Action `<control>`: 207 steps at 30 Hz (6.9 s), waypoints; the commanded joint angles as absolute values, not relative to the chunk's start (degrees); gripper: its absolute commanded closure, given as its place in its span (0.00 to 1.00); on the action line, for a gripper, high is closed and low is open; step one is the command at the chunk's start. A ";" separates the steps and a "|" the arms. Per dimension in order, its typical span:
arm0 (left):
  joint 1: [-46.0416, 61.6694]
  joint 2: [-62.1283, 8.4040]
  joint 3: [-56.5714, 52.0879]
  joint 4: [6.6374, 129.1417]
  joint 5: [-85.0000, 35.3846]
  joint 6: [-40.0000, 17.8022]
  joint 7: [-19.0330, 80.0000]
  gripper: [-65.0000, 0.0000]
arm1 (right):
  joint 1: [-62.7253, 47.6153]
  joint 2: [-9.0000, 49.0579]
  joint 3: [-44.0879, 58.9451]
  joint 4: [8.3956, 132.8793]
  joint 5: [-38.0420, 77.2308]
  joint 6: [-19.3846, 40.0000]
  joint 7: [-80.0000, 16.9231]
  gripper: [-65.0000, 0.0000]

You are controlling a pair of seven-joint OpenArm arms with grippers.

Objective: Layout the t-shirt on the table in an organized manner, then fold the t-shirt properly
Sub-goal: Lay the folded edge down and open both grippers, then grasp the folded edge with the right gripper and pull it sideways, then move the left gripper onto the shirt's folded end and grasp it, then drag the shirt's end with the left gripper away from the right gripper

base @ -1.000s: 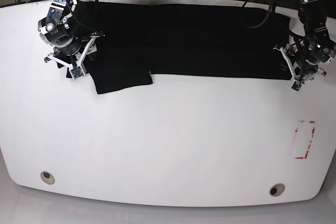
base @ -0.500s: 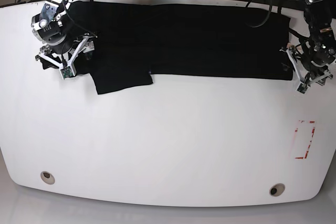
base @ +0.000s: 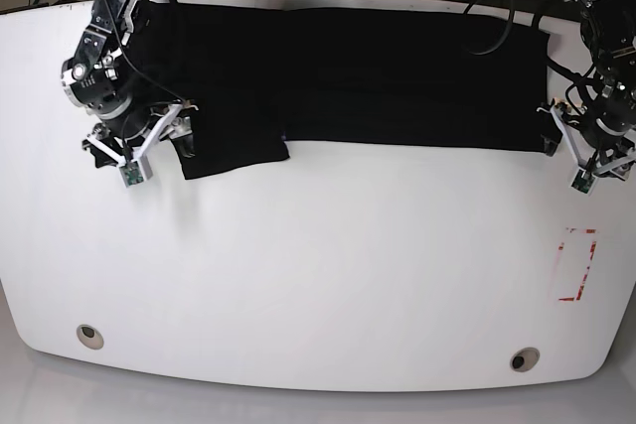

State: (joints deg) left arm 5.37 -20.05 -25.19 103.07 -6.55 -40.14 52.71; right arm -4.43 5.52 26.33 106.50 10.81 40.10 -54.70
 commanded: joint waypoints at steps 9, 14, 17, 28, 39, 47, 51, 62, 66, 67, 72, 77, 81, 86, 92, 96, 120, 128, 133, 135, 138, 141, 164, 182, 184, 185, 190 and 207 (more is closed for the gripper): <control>4.53 -20.97 -25.63 104.48 -6.99 -40.00 51.74 0.30 | 0.13 6.11 24.75 97.27 11.65 40.00 -51.65 0.19; 4.53 -20.88 -25.63 104.40 -6.99 -40.00 51.74 0.30 | 2.95 6.46 24.31 90.59 11.30 40.00 -49.10 0.19; 4.53 -20.88 -25.63 104.40 -6.99 -40.00 51.74 0.30 | 4.09 6.64 24.22 87.60 11.30 40.00 -47.87 0.19; 4.44 -20.88 -25.63 104.40 -6.99 -40.00 51.74 0.30 | 6.11 6.64 24.04 79.60 11.30 40.00 -44.88 0.19; 4.44 -20.88 -25.63 104.40 -6.99 -40.00 51.74 0.30 | 5.93 6.37 24.04 79.34 11.30 40.00 -43.91 0.32; 4.35 -20.88 -25.45 104.31 -6.99 -40.00 51.74 0.30 | 6.02 6.20 24.04 79.34 11.30 40.00 -43.91 1.00; 4.35 -20.79 -25.45 104.31 -6.99 -40.00 51.74 0.30 | 6.02 6.29 23.16 79.52 11.82 40.00 -43.91 0.97; 4.35 -18.86 -25.36 104.13 -6.64 -40.00 51.74 0.30 | 3.38 5.32 20.09 89.80 13.58 40.00 -48.31 1.00; 4.35 -18.77 -25.01 104.04 -6.64 -40.00 51.74 0.30 | 0.84 5.05 18.95 94.73 19.03 40.00 -51.38 1.00; 4.35 -18.77 -24.57 104.04 -6.64 -40.00 51.74 0.30 | -0.04 5.14 18.51 96.04 20.79 40.00 -52.18 1.00; 4.35 -18.77 -23.08 104.04 -6.55 -40.00 51.74 0.31 | -4.00 8.31 14.99 100.97 30.02 40.00 -55.43 1.00; 4.35 -18.77 -22.81 104.04 -6.55 -40.00 51.74 0.31 | -8.04 12.44 10.68 103.60 40.75 40.00 -56.04 1.00; 4.35 -18.77 -22.81 104.04 -6.55 -40.00 51.74 0.31 | -10.42 16.04 7.69 104.22 48.13 40.00 -56.04 1.00; 4.35 -18.77 -22.81 104.04 -6.55 -40.00 51.74 0.31 | -13.49 20.44 6.64 105.71 54.90 40.00 -56.04 1.00; 4.35 -18.77 -22.81 104.04 -6.55 -40.00 51.74 0.31 | -16.40 23.87 4.70 108.44 58.77 40.00 -56.04 1.00; 4.44 -18.77 -22.81 104.04 -6.55 -40.00 51.74 0.31 | -18.15 25.36 3.03 110.37 58.86 40.00 -56.04 1.00; 4.70 -18.86 -23.16 104.75 -6.73 -40.00 51.74 0.31 | -24.40 27.47 1.54 110.81 58.95 40.00 -59.91 0.42; 4.88 -18.86 -23.25 106.42 -6.81 -40.00 51.74 0.31 | -24.04 27.65 3.91 110.99 59.03 40.00 -59.91 0.43; 7.69 -18.77 -23.60 109.14 -6.99 -40.00 51.74 0.31 | -23.96 25.80 7.96 110.90 58.86 40.00 -59.91 0.43; 9.01 -18.51 -23.69 110.20 -7.08 -40.00 51.74 0.31 | -23.34 24.57 9.45 110.81 58.68 40.00 -59.91 0.45; 10.86 -16.48 -23.87 111.16 -7.52 -40.00 51.74 0.31 | -22.90 23.16 11.30 110.11 58.51 40.00 -59.91 0.55; 13.93 -14.90 -24.04 113.36 -8.31 -40.00 51.74 0.31 | -22.81 21.93 12.26 109.32 57.01 40.00 -59.91 0.78; 22.99 -9.54 -25.98 110.29 -10.33 -40.00 51.56 0.88 | -20.26 13.58 11.91 102.64 21.85 40.00 -51.38 0.99; 7.43 -12.70 -19.74 92.88 -10.33 -40.00 51.56 0.87 | -11.12 20.62 12.35 84.00 20.26 40.00 -41.63 0.99; 5.67 -12.70 -19.38 90.86 -10.24 -40.00 51.56 0.87 | -10.42 20.88 12.35 82.95 20.26 40.00 -41.27 0.99; 4.70 -12.79 -18.86 89.98 -9.98 -40.00 51.56 0.87 | -10.07 21.23 12.35 82.59 20.26 40.00 -41.01 0.99; 1.54 -13.58 -16.31 87.52 -6.64 -40.00 51.56 0.87 | -9.89 22.37 12.35 82.24 20.26 40.00 -41.01 0.99; -4.53 -13.76 -14.73 87.16 -6.20 -40.00 51.82 0.87 | -10.24 21.05 12.35 82.51 20.35 40.00 -40.92 1.00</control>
